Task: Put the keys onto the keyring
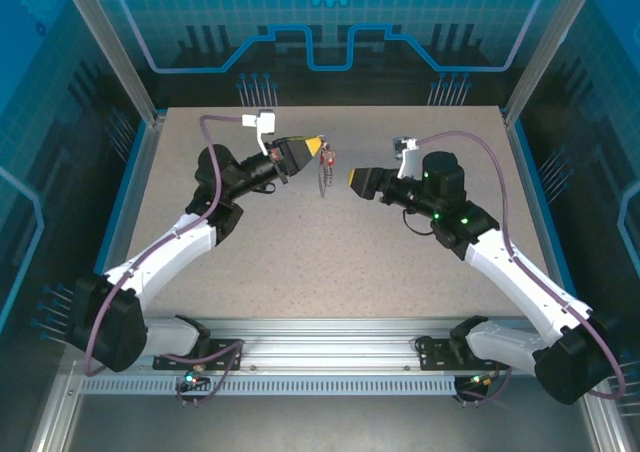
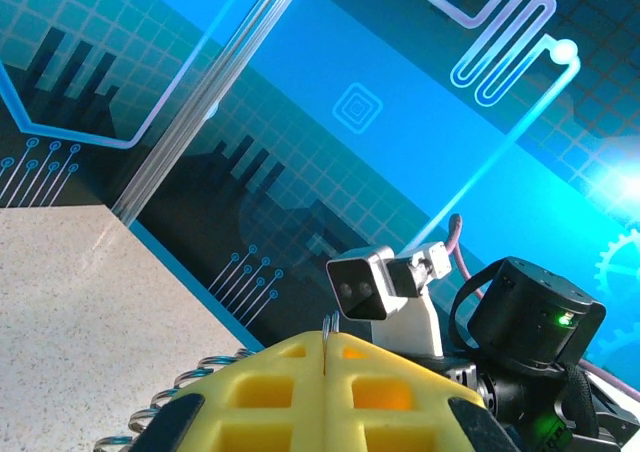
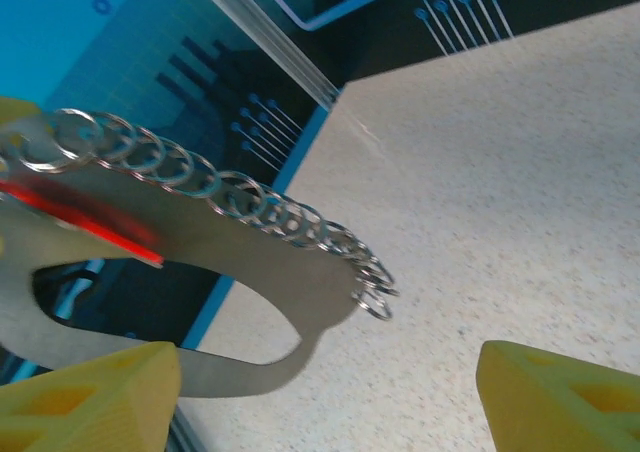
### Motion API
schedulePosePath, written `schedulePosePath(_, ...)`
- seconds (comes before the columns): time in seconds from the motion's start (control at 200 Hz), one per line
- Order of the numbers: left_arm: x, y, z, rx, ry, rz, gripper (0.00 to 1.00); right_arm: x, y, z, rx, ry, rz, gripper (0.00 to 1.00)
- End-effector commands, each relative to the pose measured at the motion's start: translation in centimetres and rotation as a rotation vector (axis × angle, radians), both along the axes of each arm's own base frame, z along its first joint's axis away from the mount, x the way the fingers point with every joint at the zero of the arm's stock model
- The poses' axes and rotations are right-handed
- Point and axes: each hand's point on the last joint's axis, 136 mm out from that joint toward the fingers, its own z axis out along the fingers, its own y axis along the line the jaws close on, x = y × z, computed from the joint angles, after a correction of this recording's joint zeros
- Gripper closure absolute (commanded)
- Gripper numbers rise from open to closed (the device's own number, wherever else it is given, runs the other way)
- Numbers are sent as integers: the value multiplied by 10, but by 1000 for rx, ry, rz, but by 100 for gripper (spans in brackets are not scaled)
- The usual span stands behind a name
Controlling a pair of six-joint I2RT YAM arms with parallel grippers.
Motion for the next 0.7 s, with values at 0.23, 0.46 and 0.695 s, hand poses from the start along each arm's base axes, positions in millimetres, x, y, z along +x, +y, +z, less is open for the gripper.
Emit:
schedulePosePath(0.23,-8,13,24,-80,-41,43,100,3,4,58,119,-128,18,37)
schedulePosePath(0.46,-7,18,32,-146,-51,68,100,2,2,86,172,-173,11,46)
schedulePosePath(0.695,-1,13,37,-163,-68,63,100,9,7,118,246,-242,24,51)
